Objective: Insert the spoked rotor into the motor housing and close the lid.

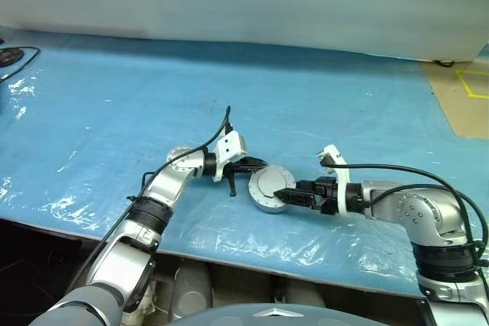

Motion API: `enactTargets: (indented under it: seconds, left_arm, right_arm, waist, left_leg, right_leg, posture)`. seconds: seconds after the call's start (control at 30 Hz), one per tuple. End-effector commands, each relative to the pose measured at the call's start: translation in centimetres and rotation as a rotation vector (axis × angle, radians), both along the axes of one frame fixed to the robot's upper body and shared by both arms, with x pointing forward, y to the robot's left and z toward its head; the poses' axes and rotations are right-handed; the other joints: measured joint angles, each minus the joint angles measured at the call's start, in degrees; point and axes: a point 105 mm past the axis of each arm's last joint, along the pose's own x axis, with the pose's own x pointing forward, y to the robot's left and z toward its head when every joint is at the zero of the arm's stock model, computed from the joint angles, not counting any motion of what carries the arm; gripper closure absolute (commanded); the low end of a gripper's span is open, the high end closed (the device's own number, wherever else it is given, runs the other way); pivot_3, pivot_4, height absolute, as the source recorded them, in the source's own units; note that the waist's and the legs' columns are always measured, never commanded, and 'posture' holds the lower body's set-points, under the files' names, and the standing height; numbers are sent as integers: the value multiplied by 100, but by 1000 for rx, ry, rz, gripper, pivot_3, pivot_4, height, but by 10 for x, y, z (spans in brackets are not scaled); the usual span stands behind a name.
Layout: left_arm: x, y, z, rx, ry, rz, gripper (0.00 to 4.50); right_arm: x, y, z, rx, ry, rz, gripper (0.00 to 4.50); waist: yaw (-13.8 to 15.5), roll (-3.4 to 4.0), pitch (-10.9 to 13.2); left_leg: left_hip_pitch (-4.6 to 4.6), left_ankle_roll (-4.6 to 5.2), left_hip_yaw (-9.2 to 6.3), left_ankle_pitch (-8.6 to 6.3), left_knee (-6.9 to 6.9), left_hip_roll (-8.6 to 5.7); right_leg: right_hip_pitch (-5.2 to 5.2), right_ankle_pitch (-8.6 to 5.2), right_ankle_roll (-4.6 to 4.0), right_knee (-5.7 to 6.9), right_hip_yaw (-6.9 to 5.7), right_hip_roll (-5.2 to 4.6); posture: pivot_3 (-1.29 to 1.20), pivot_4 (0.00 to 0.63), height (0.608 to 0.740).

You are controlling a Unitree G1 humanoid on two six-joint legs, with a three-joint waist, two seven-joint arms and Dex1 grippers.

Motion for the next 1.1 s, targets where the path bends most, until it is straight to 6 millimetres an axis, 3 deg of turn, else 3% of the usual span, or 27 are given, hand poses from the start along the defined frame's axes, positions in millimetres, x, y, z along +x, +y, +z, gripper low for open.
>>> enactTargets:
  seconds: [0.03,0.2,0.33,0.47,0.53,0.83,1.1]
  left_arm:
    - [-5,1,-20,70,44,-8,4500]
    - [-3,2,-19,66,36,0,4500]
    - [-2,3,-19,63,31,13,4500]
    - [-1,3,-18,57,24,21,4500]
    - [1,3,-16,46,15,32,4500]
    - [8,2,-8,4,-22,72,4500]
    - [59,18,37,-203,-119,376,4500]
  right_arm:
    - [-8,4,5,55,20,35,30]
    - [-2,20,18,242,58,13,198]
    - [3,30,26,348,86,-16,1291]
    - [7,29,24,360,109,-58,2598]
    - [8,26,21,329,108,-77,2990]
    - [10,24,17,316,105,-107,3050]
    - [16,27,20,342,81,-132,3094]
  waist:
    - [-2,0,0]
    - [-13,-1,0]
    - [-64,-1,0]
    - [-54,1,-1]
    - [-45,1,-1]
    - [-50,1,-1]
    - [-50,0,2]
  left_leg:
    - [5,0,1,0,0,0]
    - [6,0,4,0,0,0]
    - [6,0,8,0,0,3]
    - [11,-1,8,1,-10,6]
    - [12,-2,8,1,-11,2]
    - [20,-2,11,1,-21,1]
    - [-1,-3,11,1,-21,-1]
  right_leg:
    - [2,-1,1,0,1,0]
    - [-1,-1,1,1,5,0]
    - [-12,-1,0,4,12,10]
    - [-17,-1,-1,6,16,18]
    - [-12,-1,-1,4,17,12]
    - [-13,-1,-1,4,20,11]
    - [-32,0,1,4,20,12]
  posture:
    - [0,150,740]
    - [0,150,740]
    - [0,150,740]
    - [0,150,740]
    - [0,150,740]
    - [0,150,740]
    - [0,150,740]
